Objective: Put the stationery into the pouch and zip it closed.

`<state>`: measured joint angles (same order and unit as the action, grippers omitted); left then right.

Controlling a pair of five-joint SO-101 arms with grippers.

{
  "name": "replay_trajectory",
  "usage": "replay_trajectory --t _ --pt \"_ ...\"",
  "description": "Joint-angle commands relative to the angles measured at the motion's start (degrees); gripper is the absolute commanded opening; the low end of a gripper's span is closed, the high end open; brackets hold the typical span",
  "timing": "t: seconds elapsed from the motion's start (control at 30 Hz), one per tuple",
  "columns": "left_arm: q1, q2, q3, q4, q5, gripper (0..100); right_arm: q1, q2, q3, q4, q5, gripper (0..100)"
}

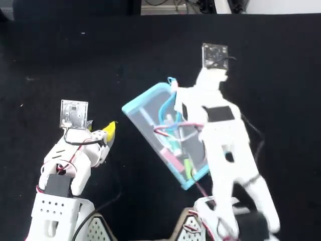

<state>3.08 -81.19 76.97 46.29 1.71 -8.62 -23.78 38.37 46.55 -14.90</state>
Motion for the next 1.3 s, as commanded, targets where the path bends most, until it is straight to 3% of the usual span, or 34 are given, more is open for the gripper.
replay_trajectory --t 0.0,0.23,0.67,0.77,1.07,1.27 --pt "1.01 -0.53 -0.66 -0.44 0.35 21 -1.05 7.16 -3.74 -4.66 1.41 17.0" --pt "0.92 -0.53 -0.66 -0.44 0.35 21 -2.73 14.2 -1.01 -14.24 9.49 17.0" --pt "0.92 -0.53 -0.66 -0.44 0.35 21 -2.11 28.88 -4.79 -14.42 24.97 16.4" --pt "0.84 -0.53 -0.66 -0.44 0.35 21 -0.79 28.53 -5.49 -14.51 26.46 1.1" --pt "0.92 -0.53 -0.66 -0.44 0.35 21 7.03 1.89 5.14 -9.32 29.63 1.0" --pt "1.01 -0.53 -0.84 -0.44 0.35 21 9.58 -17.8 9.8 -5.8 36.48 1.0"
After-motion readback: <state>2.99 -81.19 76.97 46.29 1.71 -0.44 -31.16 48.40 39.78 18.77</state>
